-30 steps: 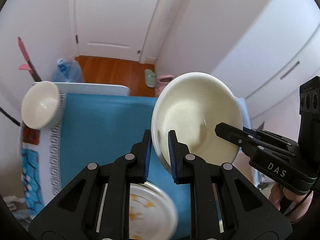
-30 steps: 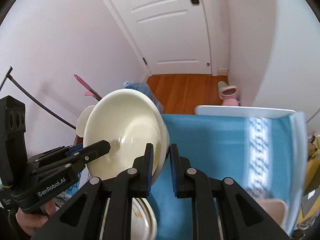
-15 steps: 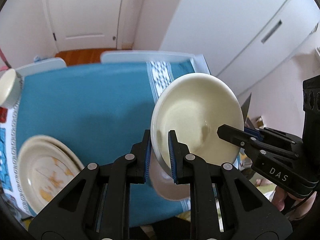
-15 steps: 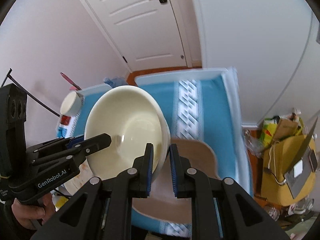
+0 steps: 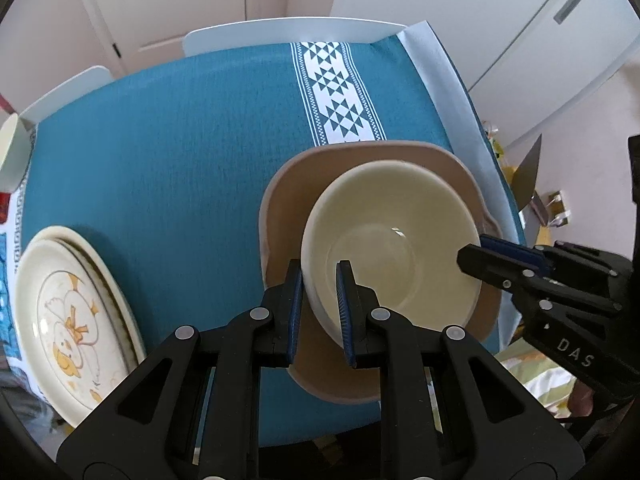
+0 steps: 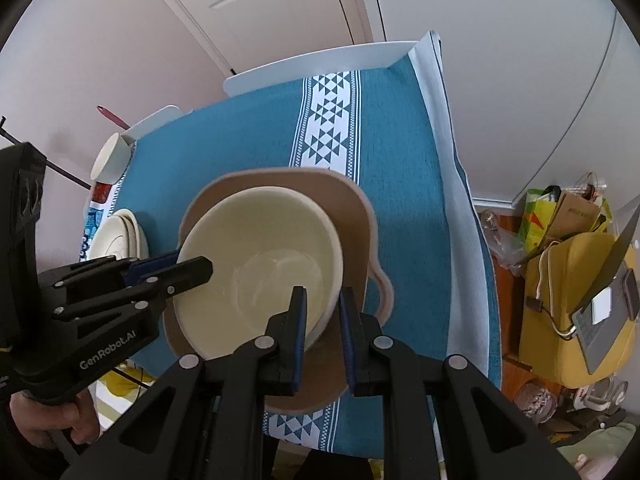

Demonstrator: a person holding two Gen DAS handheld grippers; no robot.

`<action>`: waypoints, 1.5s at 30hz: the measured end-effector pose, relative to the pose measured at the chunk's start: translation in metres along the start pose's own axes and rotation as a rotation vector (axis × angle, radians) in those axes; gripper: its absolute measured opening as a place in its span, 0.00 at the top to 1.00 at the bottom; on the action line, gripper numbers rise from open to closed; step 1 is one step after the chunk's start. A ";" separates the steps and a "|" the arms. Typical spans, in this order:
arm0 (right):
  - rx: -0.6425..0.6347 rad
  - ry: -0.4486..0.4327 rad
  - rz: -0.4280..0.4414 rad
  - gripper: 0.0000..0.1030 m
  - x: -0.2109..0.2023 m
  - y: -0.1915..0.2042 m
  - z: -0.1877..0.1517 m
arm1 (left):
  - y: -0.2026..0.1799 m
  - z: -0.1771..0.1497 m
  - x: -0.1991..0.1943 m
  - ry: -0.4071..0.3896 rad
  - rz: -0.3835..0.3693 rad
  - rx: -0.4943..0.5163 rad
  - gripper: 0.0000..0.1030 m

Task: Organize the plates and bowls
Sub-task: 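Grasp the cream bowl rim and lower it into the beige basin, then open the right gripper and move to the white bowl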

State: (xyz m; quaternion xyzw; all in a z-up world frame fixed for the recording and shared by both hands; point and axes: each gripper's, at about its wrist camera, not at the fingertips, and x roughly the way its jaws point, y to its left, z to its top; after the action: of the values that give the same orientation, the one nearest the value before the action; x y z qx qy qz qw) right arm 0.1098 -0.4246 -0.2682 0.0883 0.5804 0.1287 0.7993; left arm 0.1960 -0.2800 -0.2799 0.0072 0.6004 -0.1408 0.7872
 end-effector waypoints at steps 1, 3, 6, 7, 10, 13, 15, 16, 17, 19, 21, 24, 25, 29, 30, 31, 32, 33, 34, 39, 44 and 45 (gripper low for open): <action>-0.003 -0.003 0.003 0.86 0.000 0.000 0.000 | -0.001 0.003 0.004 -0.002 0.019 0.010 0.86; -0.013 -0.002 -0.001 0.85 0.000 0.000 0.001 | -0.004 0.003 0.005 -0.005 0.036 0.020 0.86; -0.024 0.000 -0.005 0.85 0.001 0.000 0.001 | -0.006 0.004 0.003 -0.005 0.048 0.025 0.86; -0.023 0.000 0.000 0.85 0.001 0.000 0.001 | -0.005 0.004 0.005 -0.003 0.051 0.025 0.86; -0.023 0.002 0.006 0.85 0.002 0.000 0.001 | -0.004 0.004 0.005 -0.002 0.054 0.023 0.86; -0.024 0.004 0.005 0.85 0.001 0.000 0.001 | -0.004 0.003 0.006 -0.003 0.051 0.024 0.86; -0.023 0.006 0.005 0.86 0.000 0.000 0.001 | -0.004 0.003 0.005 -0.004 0.049 0.024 0.86; -0.022 0.004 0.006 0.86 -0.001 0.001 0.001 | -0.003 0.004 0.003 -0.008 0.046 0.021 0.86; -0.019 -0.002 0.008 0.85 -0.004 0.001 0.002 | -0.002 0.004 -0.001 -0.015 0.041 0.017 0.86; -0.017 -0.023 0.013 0.85 -0.012 0.001 0.003 | 0.001 0.005 -0.013 -0.044 0.028 0.009 0.86; -0.017 -0.048 0.016 0.85 -0.024 0.001 0.006 | 0.003 0.006 -0.029 -0.088 0.033 0.007 0.86; -0.031 -0.104 0.033 0.85 -0.047 0.006 0.014 | 0.011 0.008 -0.059 -0.161 0.034 -0.013 0.86; -0.038 -0.117 0.041 0.85 -0.052 0.008 0.017 | 0.016 0.009 -0.073 -0.196 0.038 -0.031 0.85; -0.101 -0.207 0.106 0.85 -0.083 0.031 0.036 | 0.038 0.009 -0.120 -0.322 0.100 -0.101 0.18; -0.123 -0.224 0.117 0.85 -0.089 0.039 0.041 | 0.045 0.007 -0.132 -0.362 0.125 -0.120 0.07; -0.154 -0.246 0.126 0.85 -0.095 0.050 0.047 | 0.053 0.002 -0.149 -0.429 0.158 -0.146 0.00; -0.188 -0.267 0.136 0.76 -0.101 0.062 0.054 | 0.060 -0.003 -0.162 -0.474 0.178 -0.162 0.01; -0.222 -0.289 0.153 0.54 -0.106 0.074 0.060 | 0.066 -0.006 -0.172 -0.498 0.192 -0.175 0.01; -0.250 -0.309 0.173 0.38 -0.110 0.084 0.066 | 0.074 -0.008 -0.182 -0.513 0.207 -0.193 0.01; -0.373 -0.385 0.203 0.02 -0.121 0.137 0.095 | 0.131 -0.022 -0.214 -0.551 0.251 -0.334 0.01; -0.486 -0.415 0.246 0.02 -0.113 0.199 0.130 | 0.201 -0.030 -0.233 -0.570 0.275 -0.468 0.01; -0.508 -0.383 0.250 0.02 -0.105 0.213 0.140 | 0.213 -0.031 -0.235 -0.569 0.273 -0.486 0.01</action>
State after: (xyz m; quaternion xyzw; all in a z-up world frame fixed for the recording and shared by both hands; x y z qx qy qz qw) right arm 0.1897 -0.2529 -0.0673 -0.0206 0.3536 0.3470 0.8684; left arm 0.1593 -0.0200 -0.0994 -0.1389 0.3679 0.1149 0.9122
